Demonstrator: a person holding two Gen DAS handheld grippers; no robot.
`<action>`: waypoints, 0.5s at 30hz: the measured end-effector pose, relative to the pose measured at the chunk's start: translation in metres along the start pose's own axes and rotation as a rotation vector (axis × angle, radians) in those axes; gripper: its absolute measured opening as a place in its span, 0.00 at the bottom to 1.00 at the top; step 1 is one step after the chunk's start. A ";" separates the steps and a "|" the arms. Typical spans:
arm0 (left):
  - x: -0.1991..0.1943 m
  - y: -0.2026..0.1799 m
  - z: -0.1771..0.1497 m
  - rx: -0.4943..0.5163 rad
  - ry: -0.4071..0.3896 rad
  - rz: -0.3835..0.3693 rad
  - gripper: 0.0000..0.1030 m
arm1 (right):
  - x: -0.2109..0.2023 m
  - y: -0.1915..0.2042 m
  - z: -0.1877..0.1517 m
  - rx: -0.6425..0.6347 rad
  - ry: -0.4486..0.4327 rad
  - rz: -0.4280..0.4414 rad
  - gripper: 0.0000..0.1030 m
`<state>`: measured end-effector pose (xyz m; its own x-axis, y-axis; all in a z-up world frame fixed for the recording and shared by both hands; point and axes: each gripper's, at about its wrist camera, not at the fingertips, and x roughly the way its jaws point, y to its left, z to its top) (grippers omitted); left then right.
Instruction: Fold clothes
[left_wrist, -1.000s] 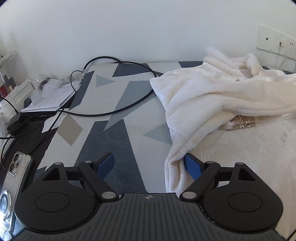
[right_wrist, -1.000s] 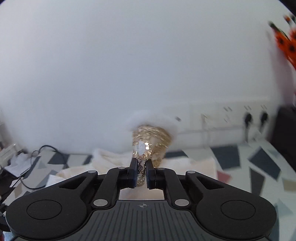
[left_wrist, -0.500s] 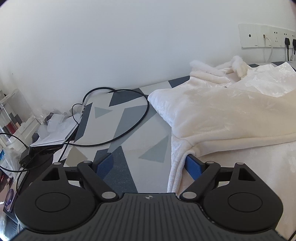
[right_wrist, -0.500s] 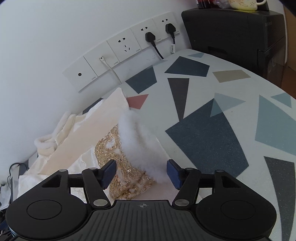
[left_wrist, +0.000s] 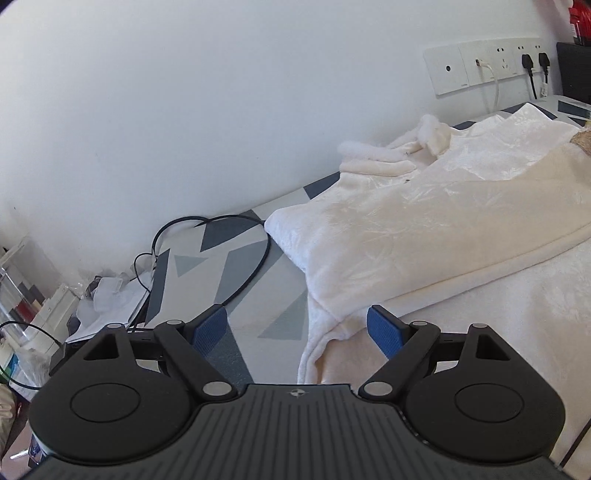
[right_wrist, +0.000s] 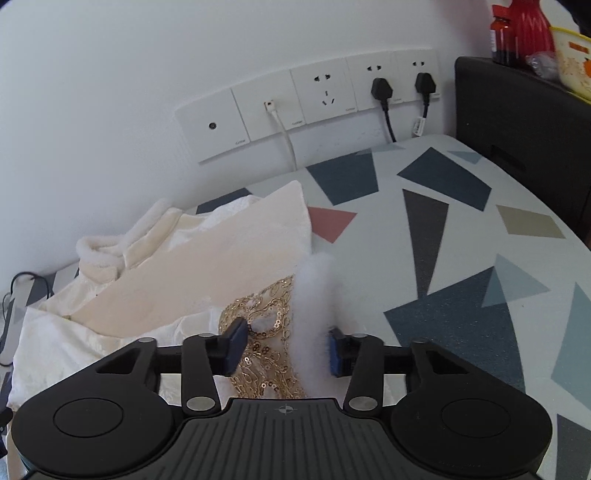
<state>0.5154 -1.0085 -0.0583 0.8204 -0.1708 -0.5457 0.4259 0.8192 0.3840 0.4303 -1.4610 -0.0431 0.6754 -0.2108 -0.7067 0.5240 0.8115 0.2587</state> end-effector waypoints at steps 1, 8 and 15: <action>0.004 0.000 0.001 -0.015 0.008 -0.005 0.80 | 0.000 0.005 0.003 -0.021 -0.002 -0.013 0.07; 0.021 0.017 0.002 -0.159 0.034 0.077 0.64 | -0.062 0.055 0.069 -0.062 -0.253 0.210 0.06; 0.026 0.031 -0.003 -0.270 0.071 0.193 0.65 | -0.129 0.146 0.141 -0.178 -0.479 0.575 0.06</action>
<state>0.5489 -0.9859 -0.0628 0.8436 0.0326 -0.5359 0.1411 0.9496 0.2798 0.4927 -1.3917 0.1791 0.9885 0.0910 -0.1205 -0.0419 0.9318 0.3605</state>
